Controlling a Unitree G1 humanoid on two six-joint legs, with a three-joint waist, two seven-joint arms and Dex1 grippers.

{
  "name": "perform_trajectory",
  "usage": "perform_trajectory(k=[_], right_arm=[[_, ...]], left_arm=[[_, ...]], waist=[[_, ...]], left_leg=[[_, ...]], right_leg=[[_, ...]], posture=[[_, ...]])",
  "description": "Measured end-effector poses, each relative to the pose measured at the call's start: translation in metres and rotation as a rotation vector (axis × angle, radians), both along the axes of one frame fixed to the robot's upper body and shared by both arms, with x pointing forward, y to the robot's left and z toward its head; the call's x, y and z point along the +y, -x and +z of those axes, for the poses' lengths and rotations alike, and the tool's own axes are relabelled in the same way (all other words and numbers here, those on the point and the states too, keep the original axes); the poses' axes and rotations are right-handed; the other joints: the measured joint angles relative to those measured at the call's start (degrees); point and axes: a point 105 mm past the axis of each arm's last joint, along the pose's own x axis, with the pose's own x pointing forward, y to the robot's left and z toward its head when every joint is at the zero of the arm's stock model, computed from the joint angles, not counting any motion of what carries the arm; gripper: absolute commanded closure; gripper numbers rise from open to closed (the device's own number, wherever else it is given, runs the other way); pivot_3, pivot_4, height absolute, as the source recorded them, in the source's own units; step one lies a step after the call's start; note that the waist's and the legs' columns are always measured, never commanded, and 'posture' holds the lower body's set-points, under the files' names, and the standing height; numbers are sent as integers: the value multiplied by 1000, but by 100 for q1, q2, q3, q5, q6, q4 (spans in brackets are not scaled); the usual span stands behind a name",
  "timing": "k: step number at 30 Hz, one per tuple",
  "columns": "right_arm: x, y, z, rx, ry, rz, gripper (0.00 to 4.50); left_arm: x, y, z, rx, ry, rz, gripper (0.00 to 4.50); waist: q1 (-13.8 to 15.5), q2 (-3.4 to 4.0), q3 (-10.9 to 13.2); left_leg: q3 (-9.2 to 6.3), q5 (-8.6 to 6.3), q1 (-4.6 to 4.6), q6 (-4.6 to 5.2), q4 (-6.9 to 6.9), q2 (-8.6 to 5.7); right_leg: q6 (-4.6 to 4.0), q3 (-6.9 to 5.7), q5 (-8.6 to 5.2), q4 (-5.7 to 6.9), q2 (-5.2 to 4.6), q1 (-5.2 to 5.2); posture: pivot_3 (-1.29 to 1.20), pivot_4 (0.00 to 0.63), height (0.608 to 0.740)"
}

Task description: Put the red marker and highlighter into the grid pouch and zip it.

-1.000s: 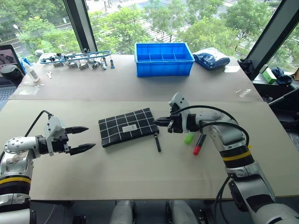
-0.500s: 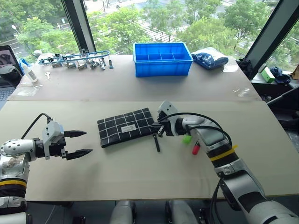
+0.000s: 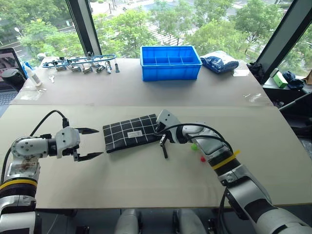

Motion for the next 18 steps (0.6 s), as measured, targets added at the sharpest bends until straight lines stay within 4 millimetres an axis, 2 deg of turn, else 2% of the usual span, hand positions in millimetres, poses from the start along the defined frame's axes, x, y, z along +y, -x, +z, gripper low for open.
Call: perform_trajectory(k=[4,9,12,18], right_arm=[[-1,0,1,1,-11,-6,4455],[-2,0,1,4,-21,-13,4455],[-3,0,1,5,-28,-16,4455],[-4,1,0,4,-37,-27,4455]], left_arm=[[-4,-2,-6,-105,-115,-74,0],[-9,-14,1,-259,-216,-140,0],[-14,-18,4,-290,-196,-150,0],[-41,-13,-5,-297,-114,-246,0]], waist=[[12,0,0],[22,-1,-1],[20,-1,-1],[13,-1,-1]], left_leg=[[9,0,4,0,0,0],[15,0,5,0,0,-1],[16,-1,3,1,0,0],[17,-1,-2,1,0,1]], right_leg=[[0,-1,0,0,-3,1],[0,-2,0,1,-5,1],[1,-3,1,2,-6,1],[3,-4,2,3,-8,-1]], posture=[[0,150,740],[0,150,740],[0,150,740],[0,150,740]])
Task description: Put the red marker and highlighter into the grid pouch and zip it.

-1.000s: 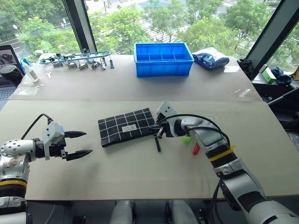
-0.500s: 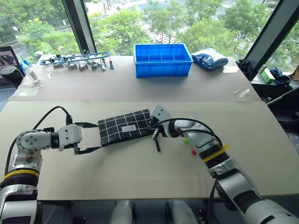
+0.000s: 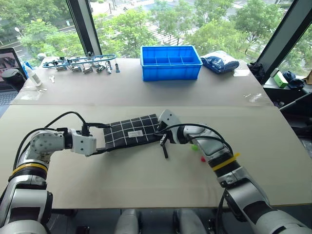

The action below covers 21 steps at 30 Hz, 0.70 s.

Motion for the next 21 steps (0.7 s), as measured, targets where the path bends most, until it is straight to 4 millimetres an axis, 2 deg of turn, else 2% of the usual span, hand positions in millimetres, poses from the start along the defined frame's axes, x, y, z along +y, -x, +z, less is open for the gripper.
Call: perform_trajectory(k=[8,16,21], right_arm=[[-1,0,0,1,-1,-6,4455],[-3,-1,0,10,-2,-16,4455],[-3,0,0,12,-3,-18,4455]], left_arm=[[-3,3,-1,19,3,-28,0],[16,3,0,21,-32,26,0],[10,-1,2,7,-12,21,0]], waist=[[4,0,0],[14,0,0],[20,0,0]], left_leg=[[-1,0,1,0,0,-1],[-1,0,3,0,1,-2],[-1,0,1,0,1,-3]], right_leg=[[0,0,0,-2,0,1],[0,0,0,-3,-2,3],[1,-1,0,-3,-2,2]], posture=[[0,150,740],[0,150,740],[0,150,740]])
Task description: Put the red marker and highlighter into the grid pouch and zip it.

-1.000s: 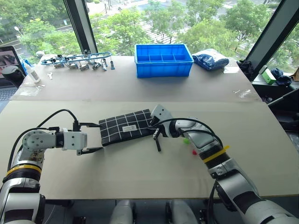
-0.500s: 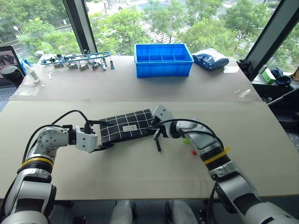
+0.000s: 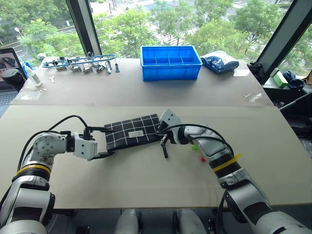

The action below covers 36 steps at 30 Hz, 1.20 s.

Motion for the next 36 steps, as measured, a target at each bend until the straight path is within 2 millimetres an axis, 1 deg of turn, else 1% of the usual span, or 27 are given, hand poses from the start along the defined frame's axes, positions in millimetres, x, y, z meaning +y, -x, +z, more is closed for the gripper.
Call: perform_trajectory(k=[4,8,9,10,12,15,16,20,21,29,33,35,36], right_arm=[[0,0,0,2,-1,-2,4455],[-1,0,0,5,-2,-7,4455],[-1,0,0,5,-3,-8,4500],[-1,0,0,5,-4,-10,4500],[-2,0,0,5,-6,-15,4500],[-4,-1,0,6,-9,-23,4500],[-4,-1,0,6,-10,-25,4500],[-6,-2,0,6,-14,-32,4500],[-6,-1,0,6,-14,-33,4500],[-10,-1,1,3,-13,-41,4500],[-12,-2,2,14,-32,-53,4500],[-18,-6,6,28,-79,-95,3897],[-23,-7,10,40,-119,-116,3702]], left_arm=[[-11,0,-3,4,19,-30,0],[-12,-1,-3,3,16,-33,0],[-12,-1,-3,3,15,-34,519],[-12,-1,-2,1,15,-33,731],[-12,-3,0,-2,16,-31,1400],[-11,-5,0,9,21,-18,2598],[-10,-5,0,12,22,-15,2911],[-10,-5,0,25,36,-5,4404],[-10,-6,0,28,45,-2,4485],[-14,-12,9,21,102,14,4485],[-14,-14,8,55,127,25,4485],[-14,-17,11,104,194,54,4500],[-14,-19,14,130,237,66,4500]], waist=[[-6,0,0],[-9,0,0],[-8,0,0],[-6,0,0],[-5,0,0],[-10,0,0],[-11,0,0],[-9,0,0],[-9,0,0],[-14,0,0],[-14,0,0],[-10,-1,1],[-13,-1,1]], left_leg=[[0,0,-1,0,0,1],[0,0,-1,0,0,1],[0,0,-1,0,0,0],[0,0,-1,0,0,0],[0,0,-1,0,0,0],[0,0,-1,0,0,1],[-1,0,-1,0,0,1],[-1,0,-2,0,0,1],[-1,0,-2,0,0,1],[-1,0,-2,0,0,0],[-1,0,-4,0,0,1],[-3,0,-17,0,3,2],[-5,0,-24,0,4,3]], right_leg=[[0,0,0,0,1,-1],[0,0,0,0,1,0],[0,0,0,0,1,0],[0,0,0,0,1,0],[0,0,0,0,1,0],[0,0,0,0,1,-1],[0,0,0,0,2,-1],[0,0,0,0,1,0],[0,0,0,0,1,0],[0,0,0,0,2,-1],[0,0,0,0,2,-1],[1,-3,0,1,3,-7],[2,-3,1,2,4,-11]], posture=[[0,150,740],[0,150,740],[0,150,740],[0,150,740],[0,150,740],[0,150,740],[0,150,740],[0,150,740],[0,150,740],[0,150,740],[0,150,740],[0,150,740],[0,150,740]])
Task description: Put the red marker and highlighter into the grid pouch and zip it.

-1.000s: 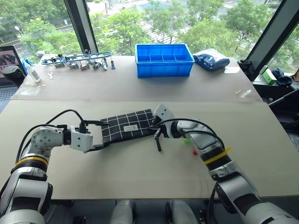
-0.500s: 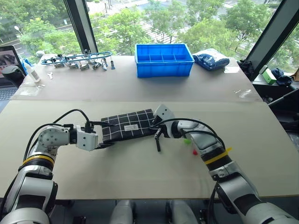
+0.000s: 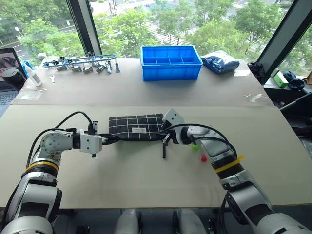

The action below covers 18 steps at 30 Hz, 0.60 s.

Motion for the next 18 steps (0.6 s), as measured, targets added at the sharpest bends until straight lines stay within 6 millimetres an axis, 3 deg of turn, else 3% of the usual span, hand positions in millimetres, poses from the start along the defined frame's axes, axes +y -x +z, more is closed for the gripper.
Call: perform_trajectory(k=[2,7,9,11,13,16,18], right_arm=[[-9,1,10,12,-62,-18,3023],[-24,12,82,-33,-283,1,1353],[-37,13,118,-52,-386,-21,1353],[-51,21,142,-79,-430,-20,1353],[-59,31,144,-84,-423,-17,1353],[-63,48,101,18,-331,-34,1353],[-56,56,72,94,-279,-39,1353]], left_arm=[[2,-1,4,27,49,15,4500],[8,8,-3,115,81,27,4500],[9,10,-5,160,111,44,4500],[10,11,-6,200,127,64,4500],[14,13,-11,259,131,96,4500],[12,11,-15,333,185,169,4500],[3,5,-7,341,249,197,4500]], waist=[[-13,0,0],[-52,3,2],[-32,3,2],[-1,3,2],[10,3,2],[25,2,1],[19,1,2]], left_leg=[[-3,-1,-5,1,-1,1],[-14,-3,-6,5,-6,8],[-25,-3,-6,5,-7,9],[-38,-4,-5,6,-8,7],[-45,-7,-4,9,-11,7],[-56,-9,-8,13,-12,-2],[-58,-8,-10,13,-9,-4]], right_leg=[[1,1,1,1,2,-4],[1,5,1,-2,7,-9],[1,3,1,-2,6,-7],[1,-3,1,-7,3,2],[1,-5,1,-12,2,4],[2,-1,1,-13,-2,2],[3,1,1,-9,-2,0]], posture=[[0,150,740],[0,150,740],[0,150,740],[0,150,740],[0,150,740],[0,150,740],[0,150,740]])
